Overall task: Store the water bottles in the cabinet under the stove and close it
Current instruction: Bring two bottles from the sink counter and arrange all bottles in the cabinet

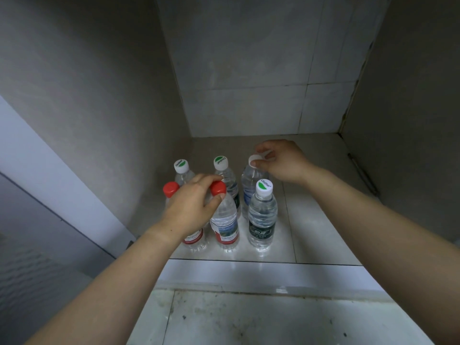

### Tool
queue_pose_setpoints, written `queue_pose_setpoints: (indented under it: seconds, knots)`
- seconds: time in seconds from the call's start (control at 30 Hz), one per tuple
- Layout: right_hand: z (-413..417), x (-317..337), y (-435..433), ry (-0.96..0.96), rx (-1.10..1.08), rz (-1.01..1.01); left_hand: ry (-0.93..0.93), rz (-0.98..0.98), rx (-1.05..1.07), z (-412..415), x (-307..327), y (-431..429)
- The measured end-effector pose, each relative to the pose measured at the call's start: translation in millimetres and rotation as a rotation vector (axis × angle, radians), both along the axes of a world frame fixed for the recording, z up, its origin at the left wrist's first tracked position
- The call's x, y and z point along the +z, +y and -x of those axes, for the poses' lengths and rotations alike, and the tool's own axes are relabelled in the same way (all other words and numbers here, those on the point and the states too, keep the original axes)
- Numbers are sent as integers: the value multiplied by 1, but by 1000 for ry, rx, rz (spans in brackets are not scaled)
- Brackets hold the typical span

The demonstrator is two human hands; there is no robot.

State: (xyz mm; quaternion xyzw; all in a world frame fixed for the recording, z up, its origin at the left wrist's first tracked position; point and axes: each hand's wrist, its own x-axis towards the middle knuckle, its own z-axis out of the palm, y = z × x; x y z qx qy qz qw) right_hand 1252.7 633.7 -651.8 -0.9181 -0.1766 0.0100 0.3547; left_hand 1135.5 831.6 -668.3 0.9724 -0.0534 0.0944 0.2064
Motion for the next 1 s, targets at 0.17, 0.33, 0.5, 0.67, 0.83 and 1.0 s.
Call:
queue_pose_setpoints:
  seconds: [0.17, 0.33, 0.5, 0.67, 0.83, 1.0]
  knots:
    - [38, 9, -4, -138, 136, 124, -19, -113, -31, 5, 2, 2]
    - [67, 12, -14, -175, 162, 254, 46, -247, -55, 9, 10, 5]
    - [95, 47, -22, -63, 98, 377, 144, -207, -7, 40, 52, 1]
    - [182, 128, -35, 90, 42, 421, 326, -159, 27, 107, 139, -7]
    - [260, 254, -43, 262, -21, 436, 410, -156, -9, 172, 273, -14]
    - [326, 394, -38, 365, -78, 408, 477, -79, -27, 223, 411, -19]
